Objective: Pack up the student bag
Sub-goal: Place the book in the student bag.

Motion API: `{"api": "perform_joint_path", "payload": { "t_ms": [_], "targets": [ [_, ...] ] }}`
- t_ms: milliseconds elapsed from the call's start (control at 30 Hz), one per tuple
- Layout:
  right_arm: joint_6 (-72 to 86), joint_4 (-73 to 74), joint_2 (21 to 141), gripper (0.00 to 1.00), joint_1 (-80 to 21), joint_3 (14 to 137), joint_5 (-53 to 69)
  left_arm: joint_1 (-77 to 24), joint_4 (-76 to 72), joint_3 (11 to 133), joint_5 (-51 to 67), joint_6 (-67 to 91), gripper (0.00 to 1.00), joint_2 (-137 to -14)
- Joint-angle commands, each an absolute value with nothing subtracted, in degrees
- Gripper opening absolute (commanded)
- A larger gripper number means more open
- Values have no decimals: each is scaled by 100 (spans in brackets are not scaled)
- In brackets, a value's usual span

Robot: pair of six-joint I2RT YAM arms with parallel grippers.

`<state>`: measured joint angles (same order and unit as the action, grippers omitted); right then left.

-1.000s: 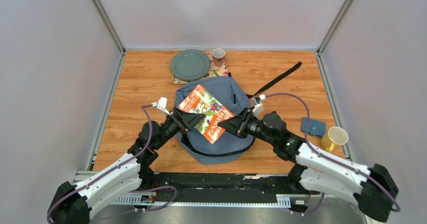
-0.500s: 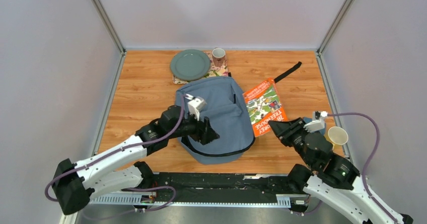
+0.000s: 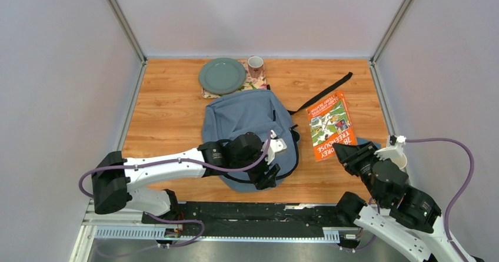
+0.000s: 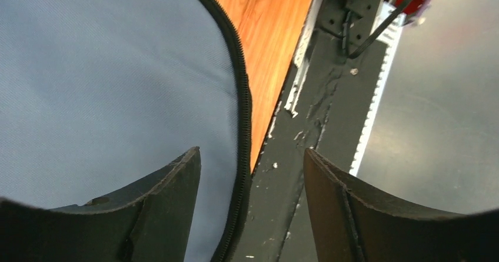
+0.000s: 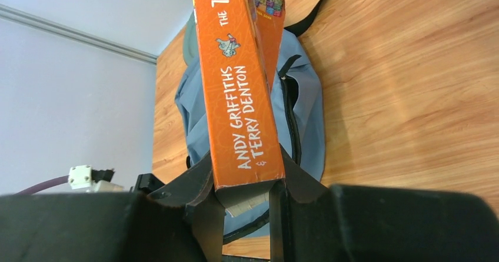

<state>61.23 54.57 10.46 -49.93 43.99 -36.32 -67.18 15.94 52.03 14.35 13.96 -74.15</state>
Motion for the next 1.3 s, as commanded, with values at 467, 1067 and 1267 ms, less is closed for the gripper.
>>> {"api": "perform_joint_path", "payload": {
  "t_ms": [467, 1067, 1267],
  "targets": [
    [6425, 4764, 1011, 0, -4992, 4096, -3252, -6785, 1977, 5519, 668, 1055, 35, -7866],
    [6942, 6397, 106, 0, -4992, 4719, -2945, -6030, 2083, 6995, -1080, 1125, 0, -7049],
    [7574, 6548, -185, 0, -4992, 4869, -1996, -5950, 1829, 7401, -1722, 923, 0, -7049]
  ]
}}
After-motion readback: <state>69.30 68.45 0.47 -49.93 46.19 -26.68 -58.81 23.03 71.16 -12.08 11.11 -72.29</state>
